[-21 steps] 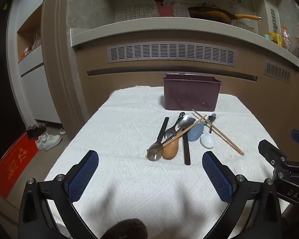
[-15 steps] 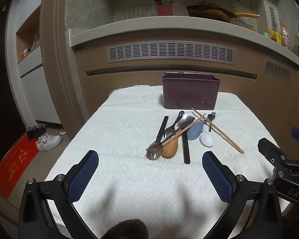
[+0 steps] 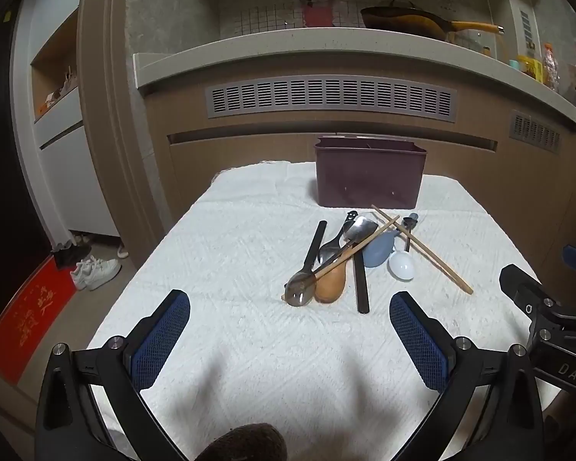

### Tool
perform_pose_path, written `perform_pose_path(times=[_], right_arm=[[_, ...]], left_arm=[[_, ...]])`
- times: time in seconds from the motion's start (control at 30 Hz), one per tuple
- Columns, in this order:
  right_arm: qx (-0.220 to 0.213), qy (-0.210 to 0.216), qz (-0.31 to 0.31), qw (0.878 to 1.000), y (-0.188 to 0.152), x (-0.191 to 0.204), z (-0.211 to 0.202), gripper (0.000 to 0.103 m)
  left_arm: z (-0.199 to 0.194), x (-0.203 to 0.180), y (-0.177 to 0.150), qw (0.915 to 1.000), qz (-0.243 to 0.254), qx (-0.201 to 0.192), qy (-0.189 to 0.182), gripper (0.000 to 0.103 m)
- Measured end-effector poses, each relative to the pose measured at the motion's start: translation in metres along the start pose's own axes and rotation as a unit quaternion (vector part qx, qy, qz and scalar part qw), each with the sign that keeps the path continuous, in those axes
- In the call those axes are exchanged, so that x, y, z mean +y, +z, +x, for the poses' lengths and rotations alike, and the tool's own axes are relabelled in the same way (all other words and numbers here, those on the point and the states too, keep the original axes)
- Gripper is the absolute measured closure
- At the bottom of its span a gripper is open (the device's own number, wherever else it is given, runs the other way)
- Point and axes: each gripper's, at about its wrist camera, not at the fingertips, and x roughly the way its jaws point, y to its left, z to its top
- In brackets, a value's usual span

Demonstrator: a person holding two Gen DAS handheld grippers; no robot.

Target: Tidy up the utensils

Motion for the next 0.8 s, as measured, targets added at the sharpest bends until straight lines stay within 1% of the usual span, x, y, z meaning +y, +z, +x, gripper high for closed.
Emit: perform_pose_path(times=[0.4, 0.8], right_arm=[[0.004, 0.002, 0.0, 1.0, -0.005, -0.011, -0.02, 0.0], [0.003, 0.002, -0.003, 1.0, -0.007, -0.011, -0.022, 0.0]], left_arm=[[0.002, 0.0, 0.0, 1.0, 0.002, 0.004, 0.0, 0.0], [0.004, -0.001, -0.001, 1.0, 0.003, 0.005, 0.001, 0.0]])
